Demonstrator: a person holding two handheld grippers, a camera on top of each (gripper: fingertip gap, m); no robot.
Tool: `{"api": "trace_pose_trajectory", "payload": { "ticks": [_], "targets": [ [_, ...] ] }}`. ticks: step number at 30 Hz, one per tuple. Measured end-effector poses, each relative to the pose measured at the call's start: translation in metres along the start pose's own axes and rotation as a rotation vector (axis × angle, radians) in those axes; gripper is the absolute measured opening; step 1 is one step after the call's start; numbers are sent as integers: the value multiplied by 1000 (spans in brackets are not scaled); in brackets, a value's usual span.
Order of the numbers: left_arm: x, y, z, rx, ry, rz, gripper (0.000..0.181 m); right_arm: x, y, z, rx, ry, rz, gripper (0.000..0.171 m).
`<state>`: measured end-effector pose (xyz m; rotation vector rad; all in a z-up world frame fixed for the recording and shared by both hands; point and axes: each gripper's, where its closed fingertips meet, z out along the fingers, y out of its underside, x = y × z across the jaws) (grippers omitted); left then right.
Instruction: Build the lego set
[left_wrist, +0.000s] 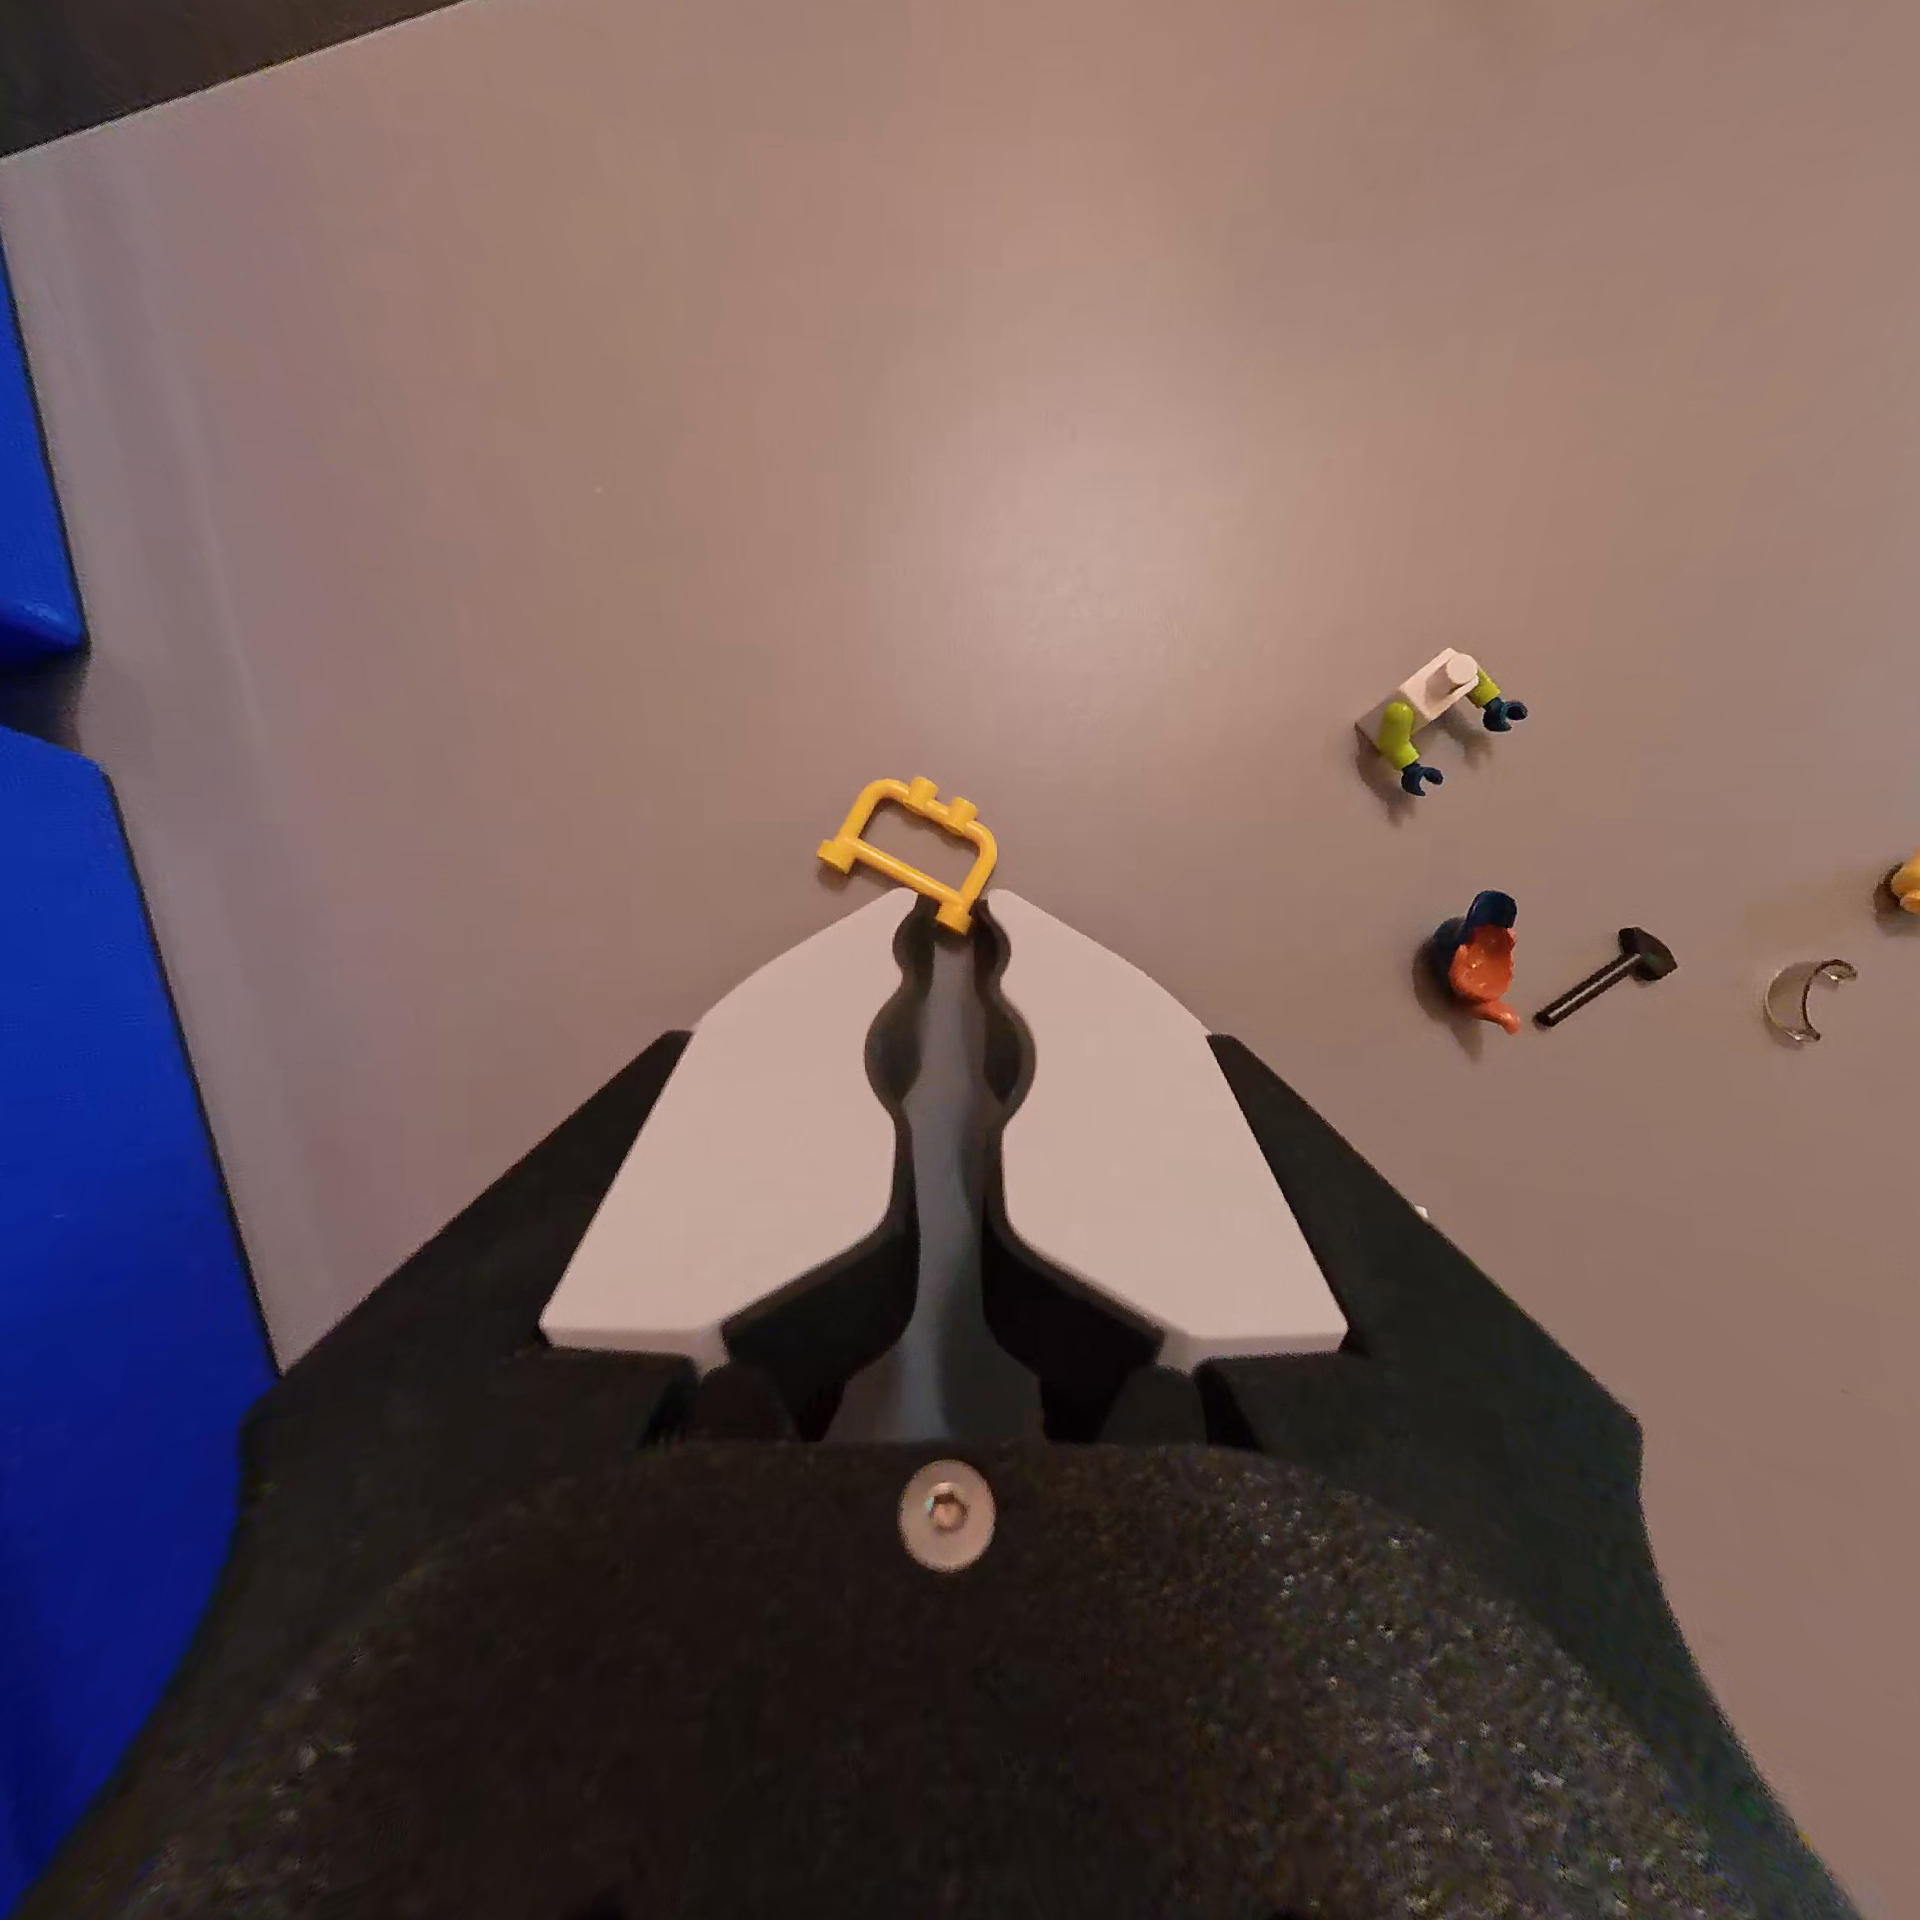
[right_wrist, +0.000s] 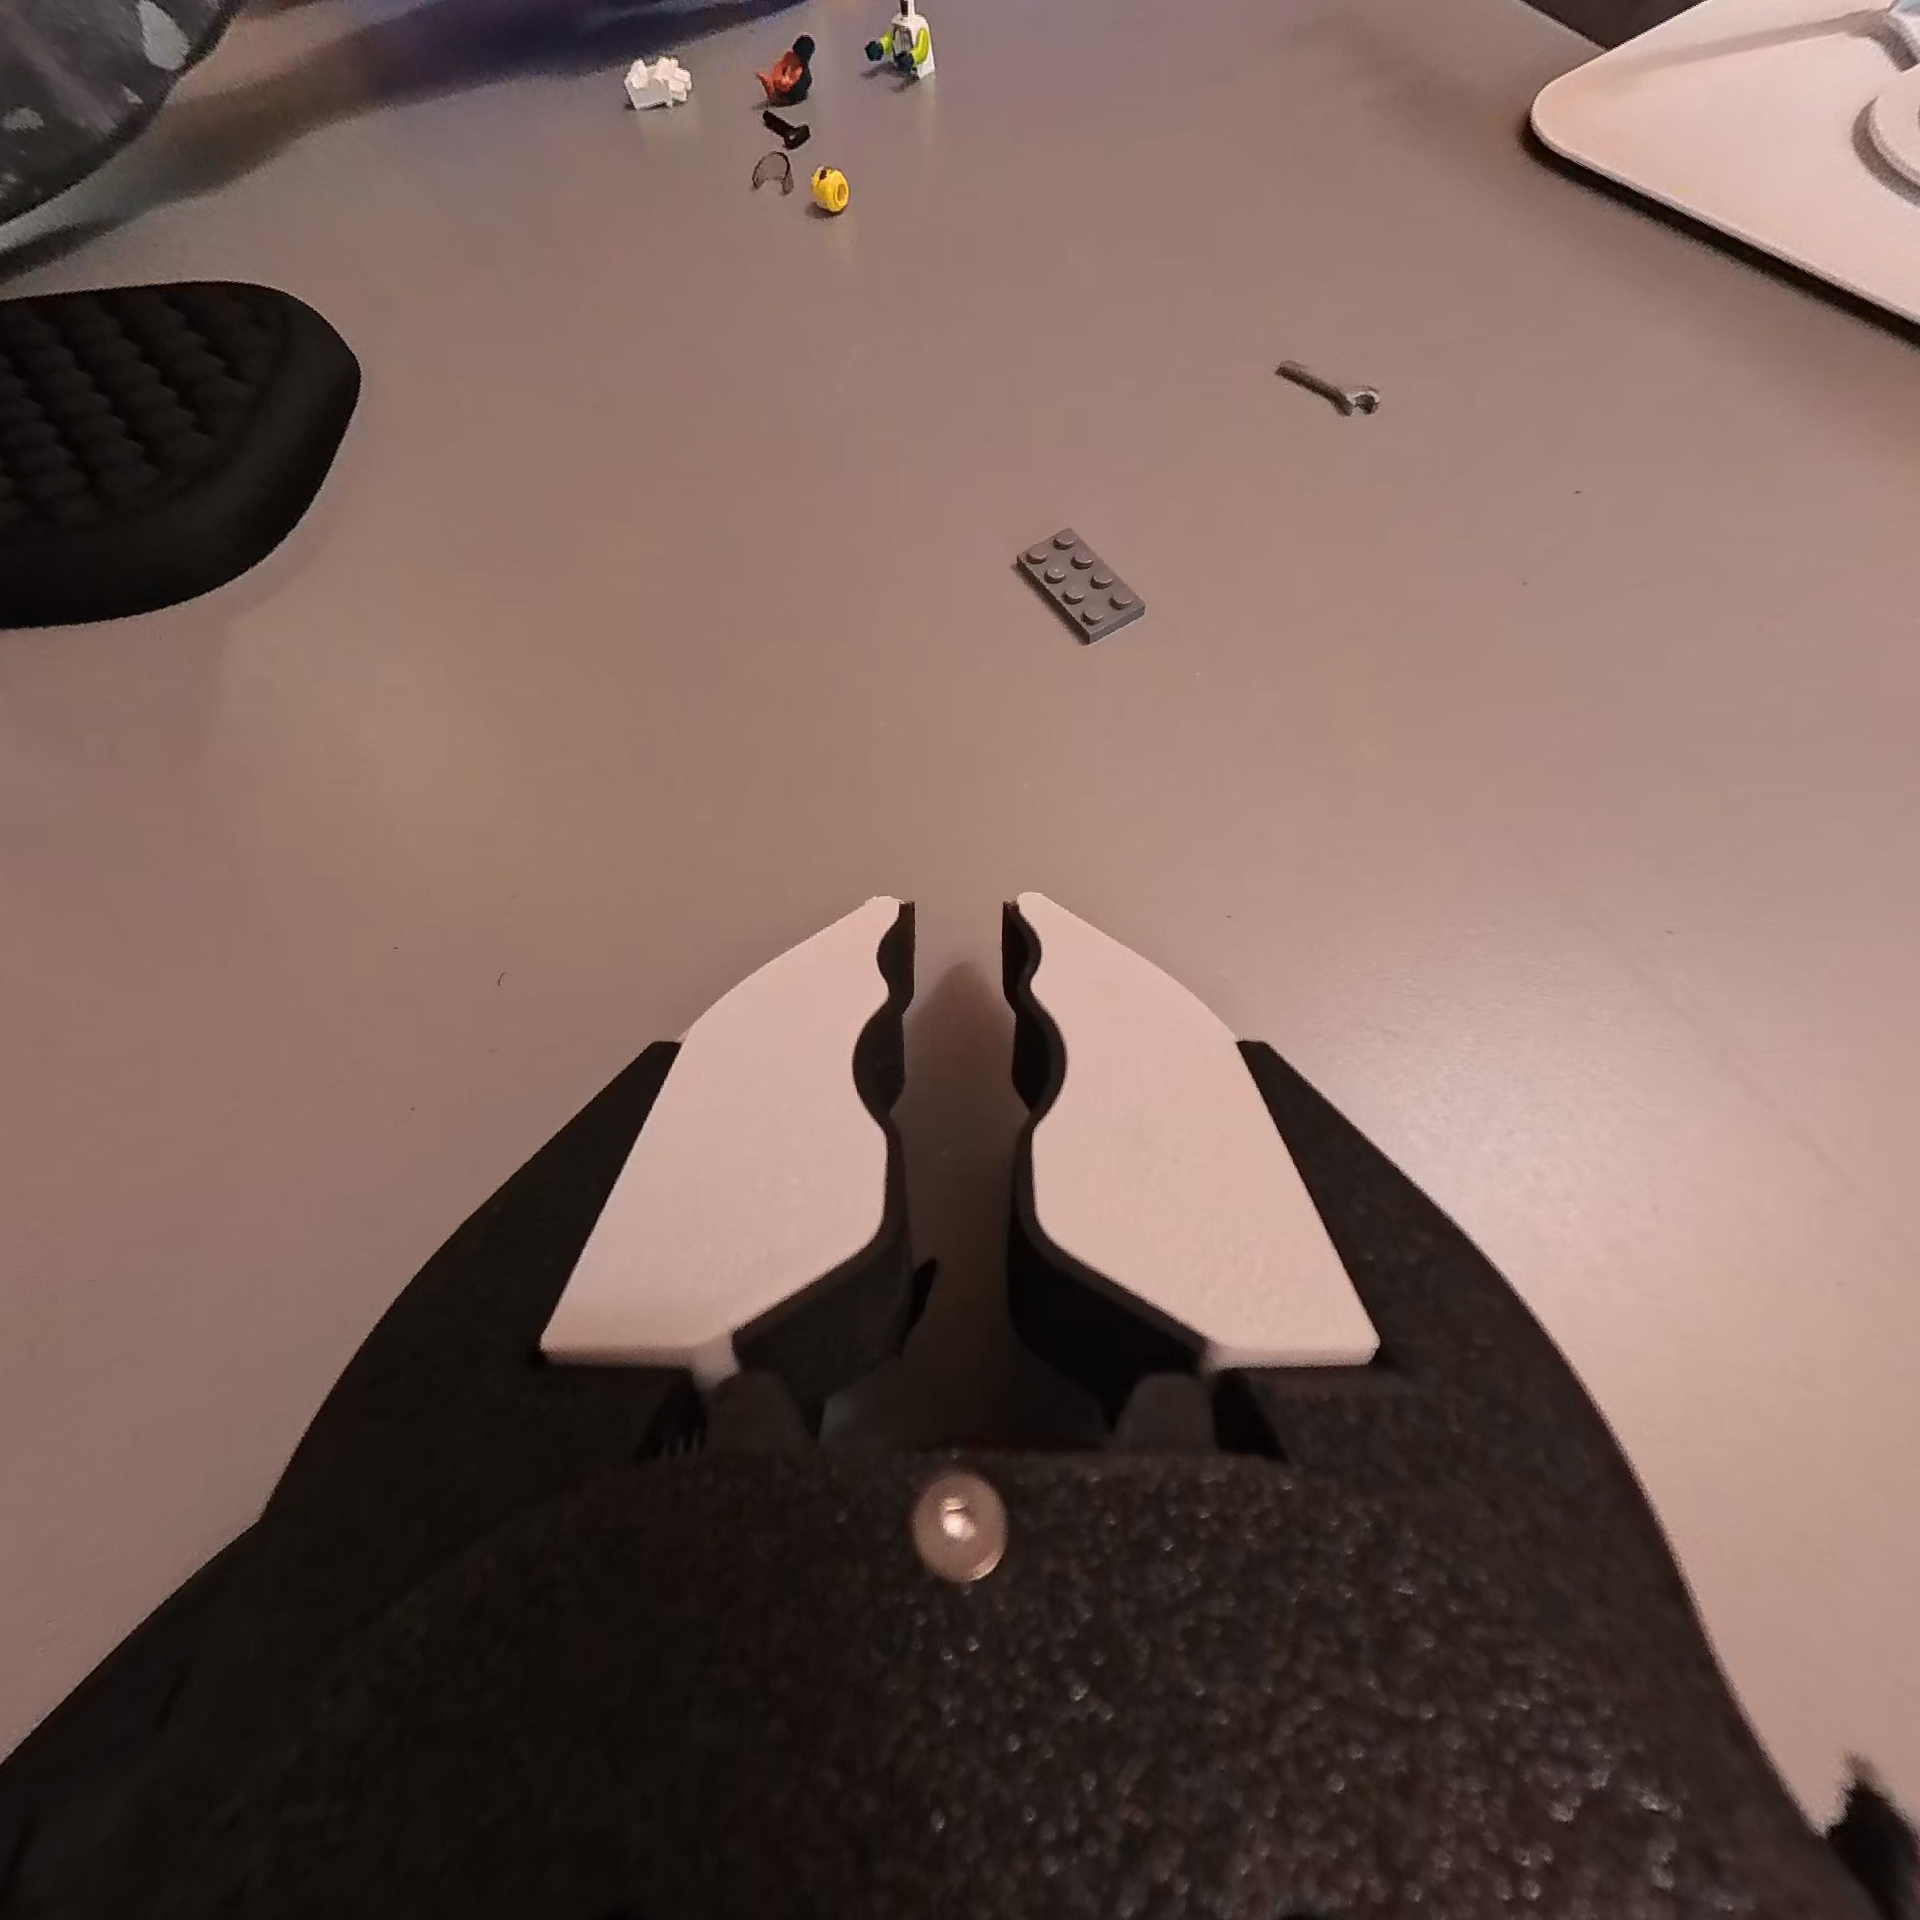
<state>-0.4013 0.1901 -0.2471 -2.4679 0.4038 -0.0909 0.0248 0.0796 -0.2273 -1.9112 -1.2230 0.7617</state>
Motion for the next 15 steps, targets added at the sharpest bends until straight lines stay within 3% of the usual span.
{"api": "trace_pose_trajectory", "payload": {
  "ticks": [9, 15],
  "targets": [
    [19, -19, -14, 98, 16, 69, 7, 0, 0, 0, -3, -3, 8, 16],
    [78, -55, -40, 236, 102, 173, 7, 0, 0, 0, -3, -3, 7, 16]
  ]
}}
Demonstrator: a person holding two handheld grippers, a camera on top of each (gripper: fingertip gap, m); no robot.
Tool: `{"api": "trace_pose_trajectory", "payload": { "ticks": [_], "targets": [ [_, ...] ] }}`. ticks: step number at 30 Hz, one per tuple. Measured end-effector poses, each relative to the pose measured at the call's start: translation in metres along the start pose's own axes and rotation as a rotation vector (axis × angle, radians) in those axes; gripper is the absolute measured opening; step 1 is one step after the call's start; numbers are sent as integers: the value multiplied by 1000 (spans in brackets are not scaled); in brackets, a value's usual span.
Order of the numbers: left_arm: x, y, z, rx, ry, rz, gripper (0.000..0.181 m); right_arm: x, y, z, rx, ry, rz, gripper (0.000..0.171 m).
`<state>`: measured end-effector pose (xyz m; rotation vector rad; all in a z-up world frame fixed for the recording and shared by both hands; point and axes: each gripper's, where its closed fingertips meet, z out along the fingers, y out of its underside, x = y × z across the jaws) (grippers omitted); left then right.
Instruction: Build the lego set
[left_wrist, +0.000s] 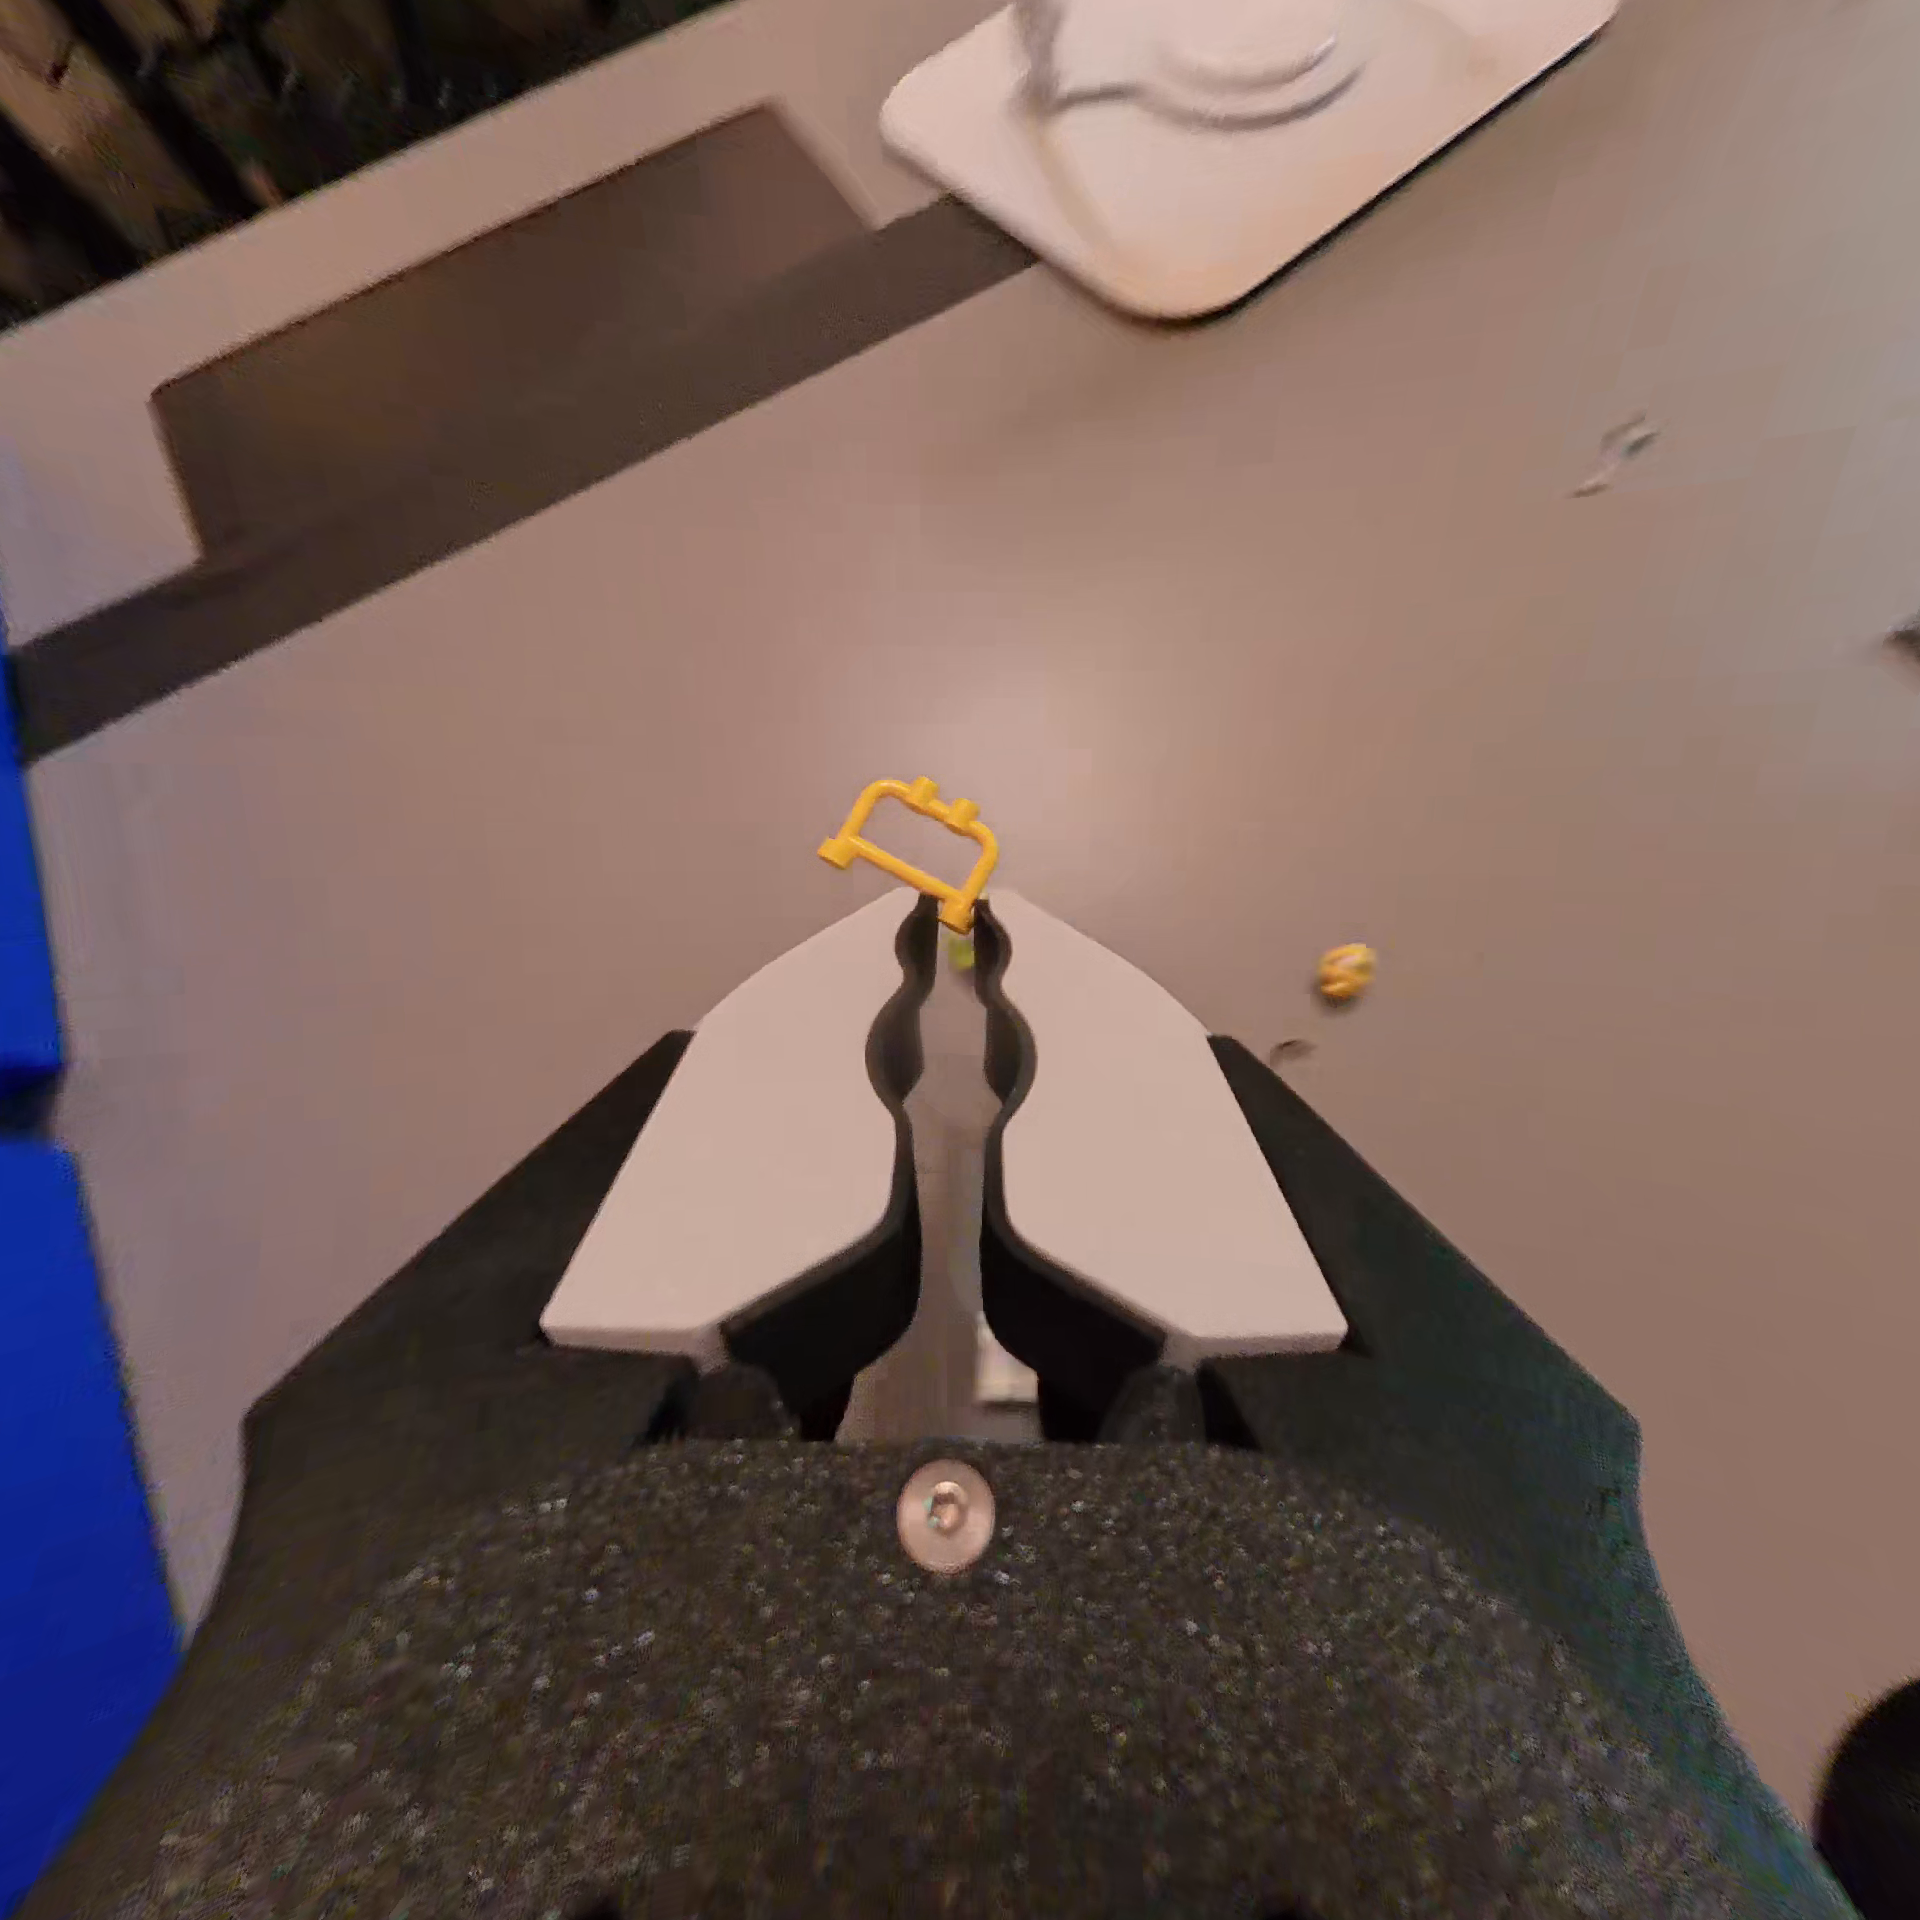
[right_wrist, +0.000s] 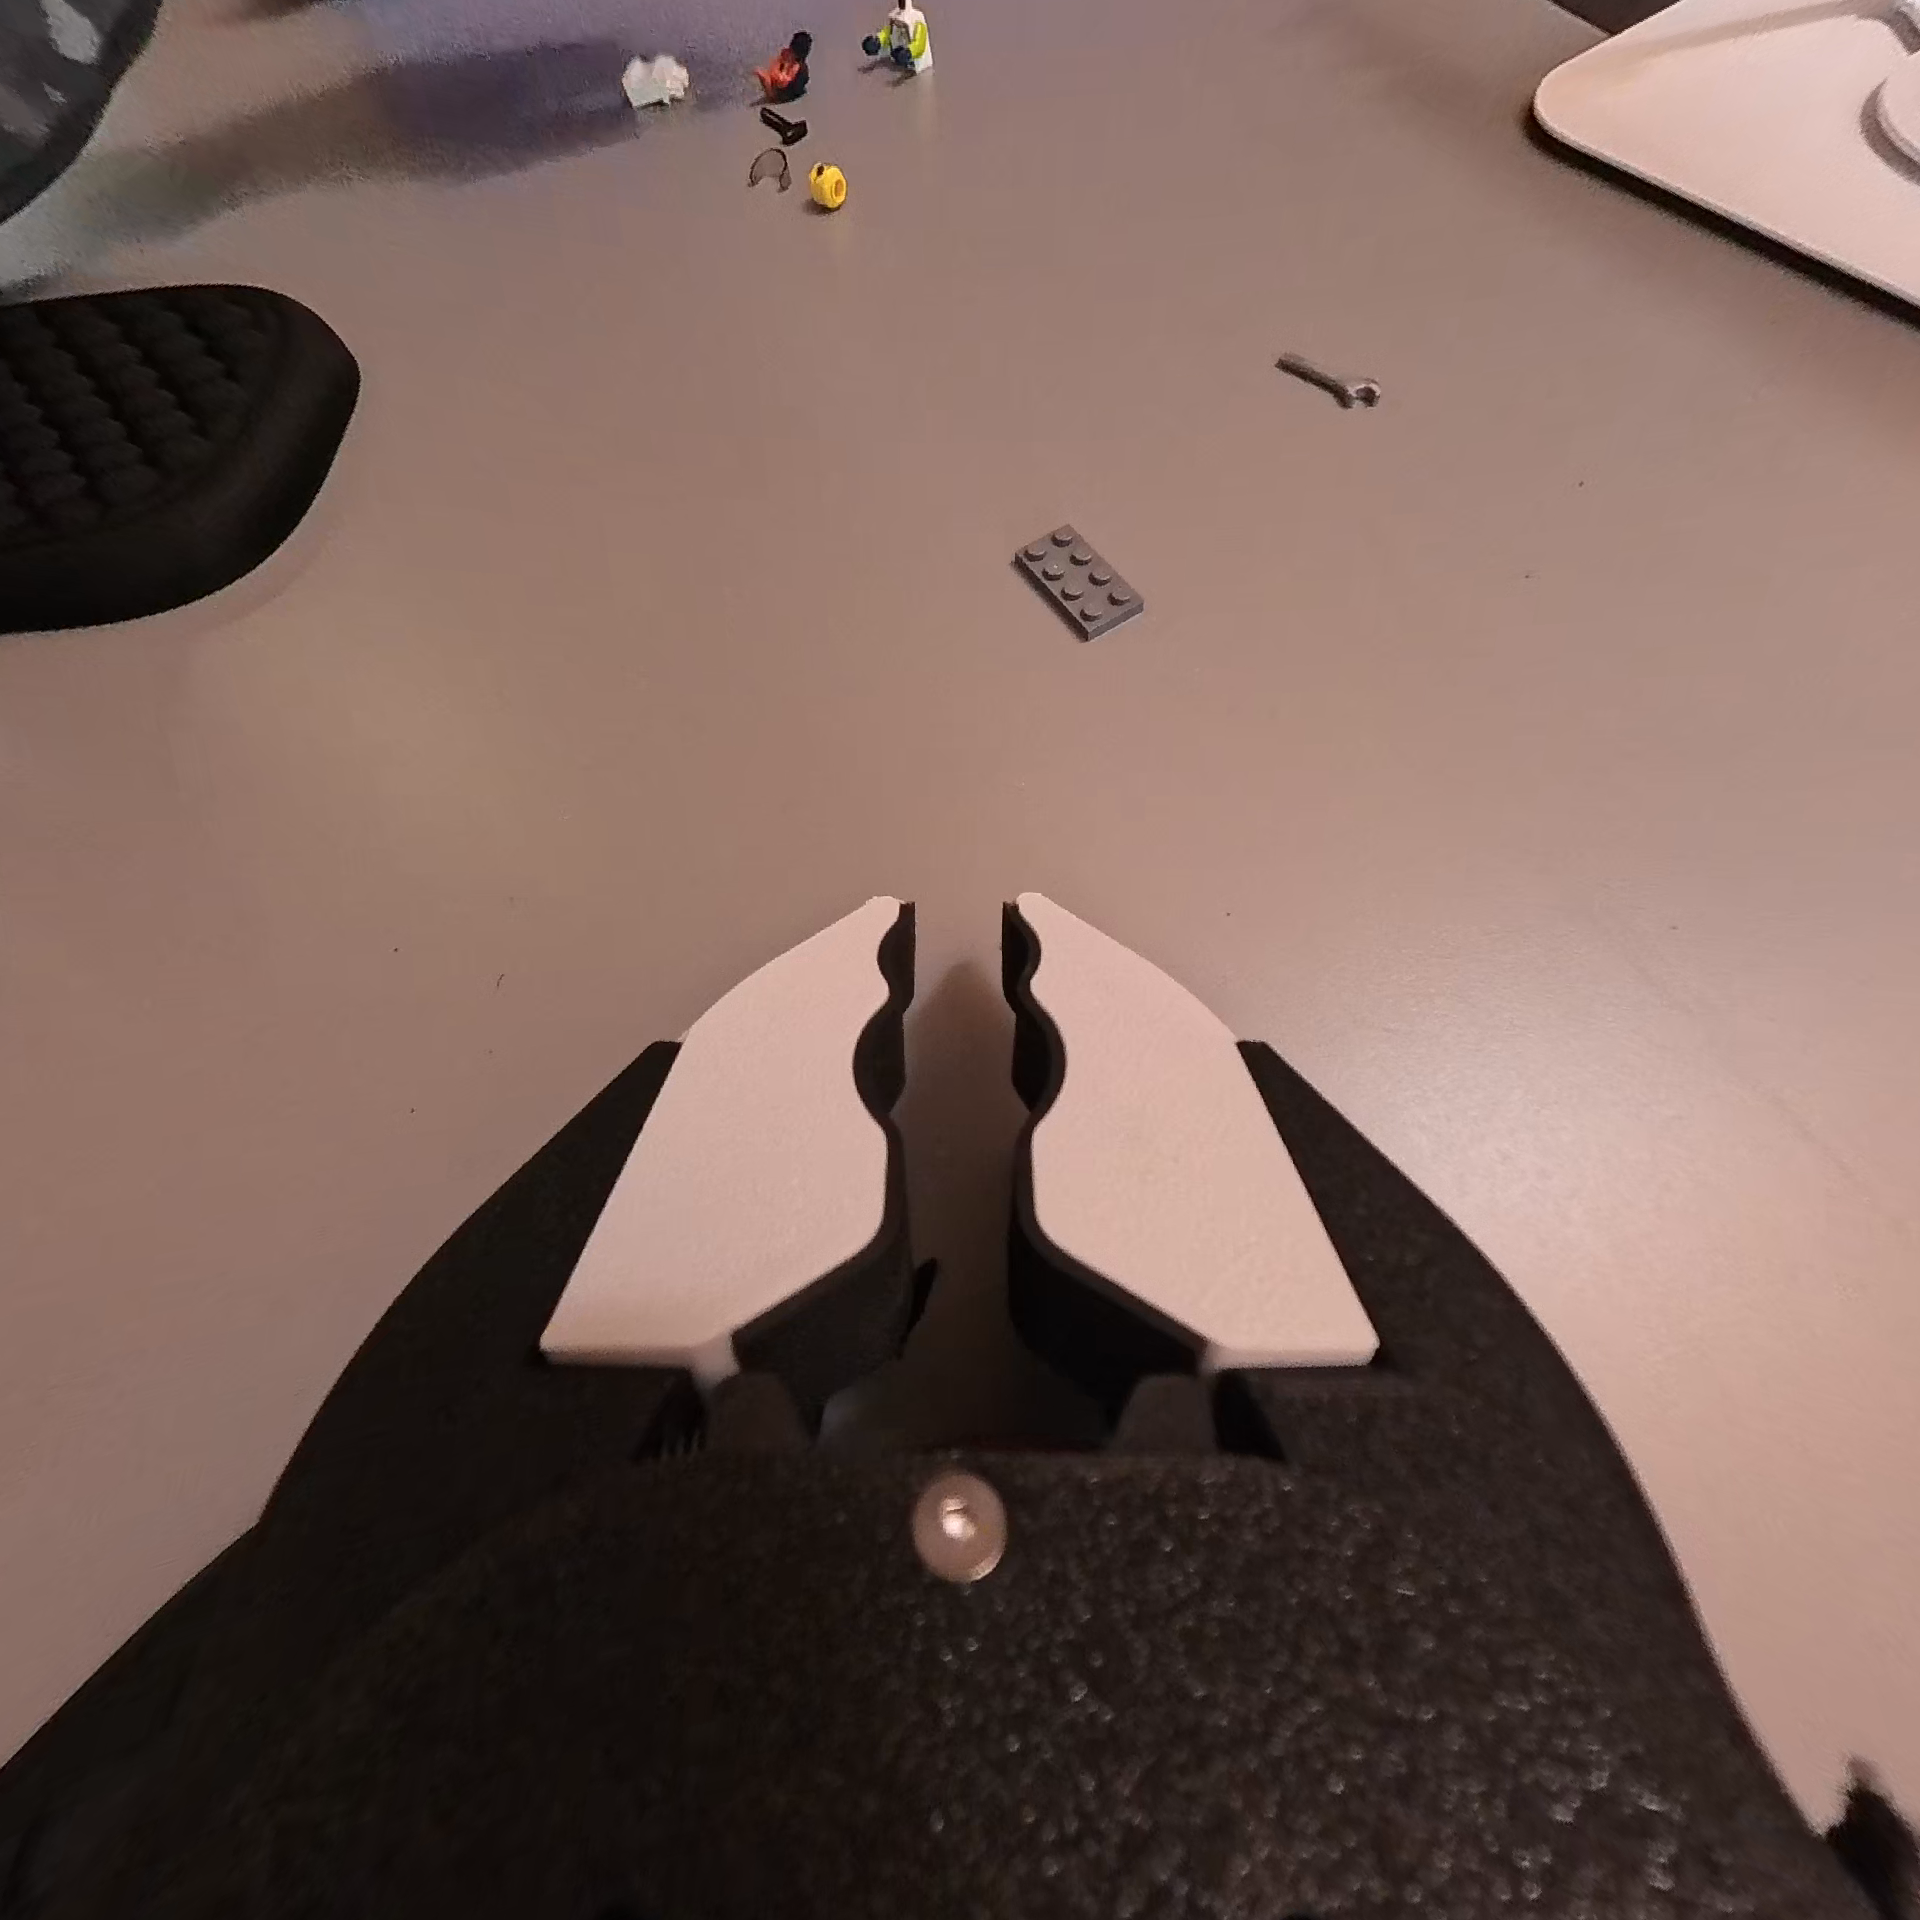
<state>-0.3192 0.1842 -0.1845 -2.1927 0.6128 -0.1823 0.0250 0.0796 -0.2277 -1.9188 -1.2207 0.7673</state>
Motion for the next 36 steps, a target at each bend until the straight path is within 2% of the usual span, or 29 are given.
{"api": "trace_pose_trajectory", "payload": {
  "ticks": [4, 8, 13, 19, 27, 32, 34, 36],
  "targets": [
    [71, -25, 10, 47, 145, 81, 7, 0, 0, 0, 0, 0, -3, 16],
    [137, -30, 33, 2, 254, 203, 7, -1, -1, -1, 7, 1, -10, 15],
    [186, -24, 62, -81, 323, 268, 7, -1, -1, -1, 12, -2, -15, 16],
    [205, -18, 79, -142, 319, 249, 7, -3, -2, -2, 18, -11, -24, 15],
    [217, -17, 78, -138, 342, 193, 8, -5, -3, -3, 31, -28, -25, 15],
    [219, -21, 67, -95, 364, 189, 17, -5, -3, -3, 34, -26, -27, 16],
    [217, -25, 64, -69, 376, 234, 20, -5, -3, -3, 29, -27, -28, 16],
    [215, -20, 66, -108, 411, 309, 30, -5, -2, -2, 25, -26, -28, 16]
  ]
}}
